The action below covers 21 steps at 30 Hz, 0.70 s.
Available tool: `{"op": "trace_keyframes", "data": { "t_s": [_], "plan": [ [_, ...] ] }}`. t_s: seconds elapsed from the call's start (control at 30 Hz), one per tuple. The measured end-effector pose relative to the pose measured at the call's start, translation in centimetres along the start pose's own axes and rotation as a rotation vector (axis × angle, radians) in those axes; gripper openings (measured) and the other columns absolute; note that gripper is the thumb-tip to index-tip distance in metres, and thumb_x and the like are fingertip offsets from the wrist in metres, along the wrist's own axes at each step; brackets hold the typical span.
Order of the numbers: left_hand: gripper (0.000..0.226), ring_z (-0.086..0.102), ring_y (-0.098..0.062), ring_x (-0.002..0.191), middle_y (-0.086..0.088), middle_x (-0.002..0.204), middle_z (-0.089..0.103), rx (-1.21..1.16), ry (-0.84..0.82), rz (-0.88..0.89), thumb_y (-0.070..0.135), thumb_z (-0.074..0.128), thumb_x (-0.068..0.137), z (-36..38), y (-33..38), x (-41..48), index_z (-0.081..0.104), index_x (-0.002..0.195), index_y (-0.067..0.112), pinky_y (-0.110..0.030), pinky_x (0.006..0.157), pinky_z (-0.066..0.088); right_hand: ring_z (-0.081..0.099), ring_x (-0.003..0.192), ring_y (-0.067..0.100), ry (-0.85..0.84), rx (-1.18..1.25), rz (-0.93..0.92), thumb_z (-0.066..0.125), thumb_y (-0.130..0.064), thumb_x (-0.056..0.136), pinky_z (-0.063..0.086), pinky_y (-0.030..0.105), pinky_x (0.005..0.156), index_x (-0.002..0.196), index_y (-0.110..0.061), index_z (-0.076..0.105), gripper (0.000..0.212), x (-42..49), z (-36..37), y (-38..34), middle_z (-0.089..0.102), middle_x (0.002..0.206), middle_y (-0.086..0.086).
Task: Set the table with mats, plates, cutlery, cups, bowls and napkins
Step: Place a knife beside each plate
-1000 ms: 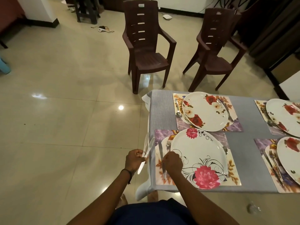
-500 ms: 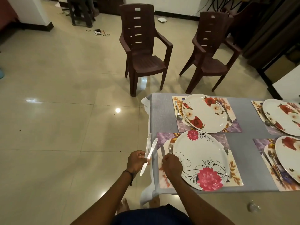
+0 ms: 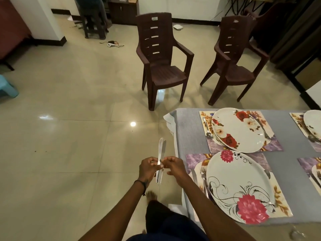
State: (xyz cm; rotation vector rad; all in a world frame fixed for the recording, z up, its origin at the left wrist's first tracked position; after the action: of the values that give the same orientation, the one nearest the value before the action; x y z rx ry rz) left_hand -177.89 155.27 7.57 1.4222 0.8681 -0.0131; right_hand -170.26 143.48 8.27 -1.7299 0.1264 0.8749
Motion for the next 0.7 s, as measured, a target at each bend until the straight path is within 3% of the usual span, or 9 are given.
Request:
{"op": "trace_keyframes", "data": {
  "t_s": [0.1, 0.23, 0.37, 0.53, 0.7],
  "plan": [
    [0.020, 0.074, -0.026, 0.077, -0.006, 0.079, 0.076, 0.023, -0.025, 0.001, 0.021, 0.084, 0.067, -0.8, 1.0, 3.2, 0.073, 0.083, 0.016, -0.034, 0.063, 0.054, 0.070, 0.075, 0.010, 0.043, 0.032, 0.020, 0.065, -0.015, 0.090, 0.051, 0.028, 0.064, 0.103, -0.004, 0.069, 0.018, 3.0, 0.6, -1.3, 0.074, 0.085, 0.000],
    [0.041, 0.073, -0.025, 0.079, -0.004, 0.080, 0.076, 0.079, -0.066, 0.001, 0.042, 0.082, 0.049, -1.4, 2.9, 8.9, 0.072, 0.080, 0.017, -0.041, 0.072, 0.057, 0.071, 0.081, 0.016, 0.080, 0.094, 0.037, 0.063, -0.012, 0.090, 0.050, 0.031, 0.066, 0.098, -0.005, 0.069, 0.011, 7.4, 1.4, -3.7, 0.074, 0.085, 0.001],
    [0.022, 0.068, -0.018, 0.069, -0.006, 0.077, 0.075, 0.180, -0.130, 0.042, 0.025, 0.086, 0.064, -0.9, 8.6, 17.2, 0.073, 0.077, 0.013, -0.037, 0.066, 0.054, 0.070, 0.084, 0.017, 0.140, 0.159, 0.039, 0.067, -0.011, 0.086, 0.051, 0.031, 0.068, 0.095, -0.009, 0.068, 0.009, 14.0, 1.1, -8.5, 0.074, 0.087, 0.001],
    [0.014, 0.070, -0.027, 0.063, -0.018, 0.078, 0.072, 0.267, -0.243, 0.098, -0.001, 0.079, 0.070, 1.2, 17.4, 25.4, 0.071, 0.080, 0.002, -0.042, 0.063, 0.059, 0.073, 0.078, 0.016, 0.241, 0.162, 0.026, 0.070, -0.012, 0.086, 0.059, 0.034, 0.068, 0.096, -0.015, 0.070, 0.010, 22.1, -1.0, -16.0, 0.075, 0.088, 0.002],
    [0.021, 0.071, -0.028, 0.064, -0.020, 0.081, 0.072, 0.317, -0.301, 0.105, -0.002, 0.080, 0.071, 2.0, 22.7, 33.0, 0.068, 0.087, -0.006, -0.033, 0.057, 0.056, 0.071, 0.078, 0.026, 0.381, 0.287, 0.073, 0.062, -0.005, 0.088, 0.062, 0.038, 0.068, 0.093, -0.012, 0.069, 0.011, 28.7, -2.2, -21.6, 0.074, 0.089, 0.009]
  ]
}}
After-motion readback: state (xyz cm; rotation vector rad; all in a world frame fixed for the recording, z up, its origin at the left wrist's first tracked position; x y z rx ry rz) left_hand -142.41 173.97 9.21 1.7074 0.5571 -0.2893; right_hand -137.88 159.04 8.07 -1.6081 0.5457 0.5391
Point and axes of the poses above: each hand's wrist, its own x-axis towards the middle knuckle, its own z-axis out of the palm, y = z × x, the point moved 2 cm from there along x, towards the middle knuckle
